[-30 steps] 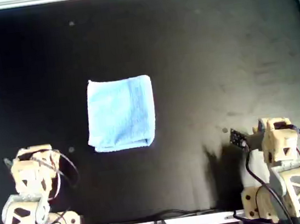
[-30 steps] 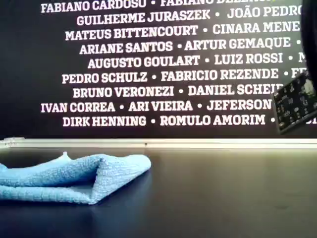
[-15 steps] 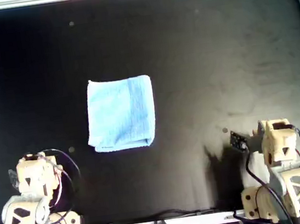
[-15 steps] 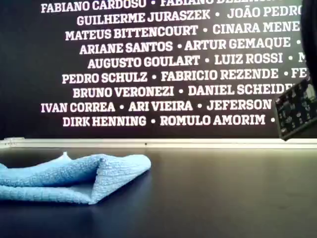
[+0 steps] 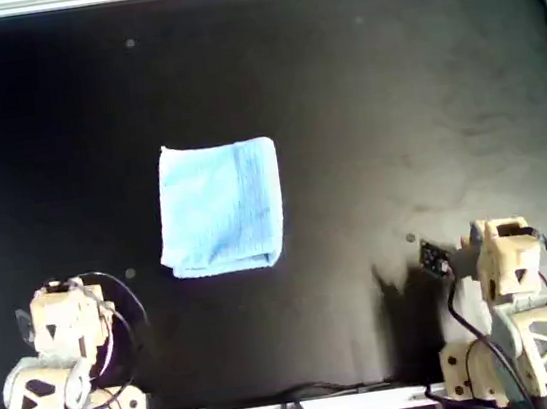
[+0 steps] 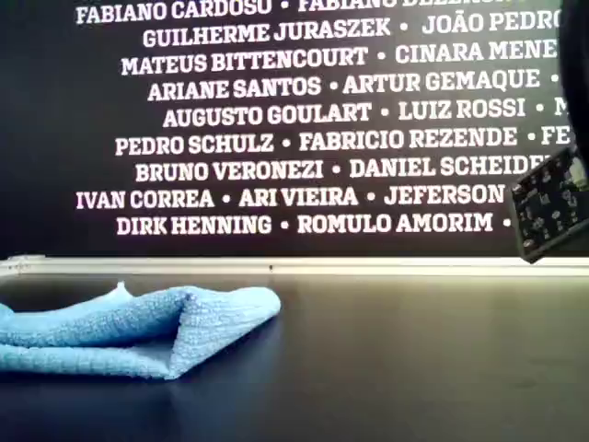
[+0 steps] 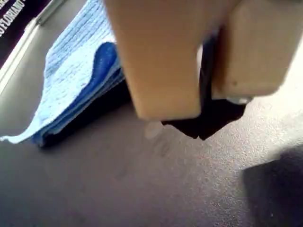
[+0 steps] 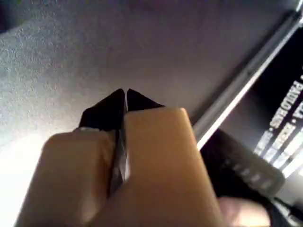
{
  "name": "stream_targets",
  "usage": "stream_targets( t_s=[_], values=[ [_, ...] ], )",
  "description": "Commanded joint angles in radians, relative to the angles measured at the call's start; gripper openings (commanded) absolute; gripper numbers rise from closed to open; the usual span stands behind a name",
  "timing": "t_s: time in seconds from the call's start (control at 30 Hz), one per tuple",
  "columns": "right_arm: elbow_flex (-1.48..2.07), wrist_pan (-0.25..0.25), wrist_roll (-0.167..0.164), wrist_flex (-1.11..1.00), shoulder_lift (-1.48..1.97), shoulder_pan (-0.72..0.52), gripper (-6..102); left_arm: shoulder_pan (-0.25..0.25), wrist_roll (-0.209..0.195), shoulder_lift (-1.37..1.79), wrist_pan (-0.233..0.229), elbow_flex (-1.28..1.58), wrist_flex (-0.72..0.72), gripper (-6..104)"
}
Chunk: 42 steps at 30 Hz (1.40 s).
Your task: Fold a cloth
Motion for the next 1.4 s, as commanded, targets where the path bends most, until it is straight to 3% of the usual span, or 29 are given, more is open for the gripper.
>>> stream_targets(
  t_s=[0.0,0.3,0.5,1.37],
  values=[
    [0.014,-0.006,0.000,0.008,0.038,-0.006,-1,0.020,-0.002,0.014,0.005,-0.014,0.002,-1],
    [0.014,-0.006,0.005,0.008,0.038,-0.015,-1,0.029,-0.002,0.015,0.005,-0.014,0.002,-1],
    [0.014,-0.006,0.005,0.008,0.038,-0.106,-1,0.155,-0.003,0.017,0.005,-0.014,-0.002,-1],
    [0.014,-0.006,0.003,0.008,0.040,-0.092,-1,0.147,-0.003,0.018,0.005,-0.014,-0.002,-1]
  ],
)
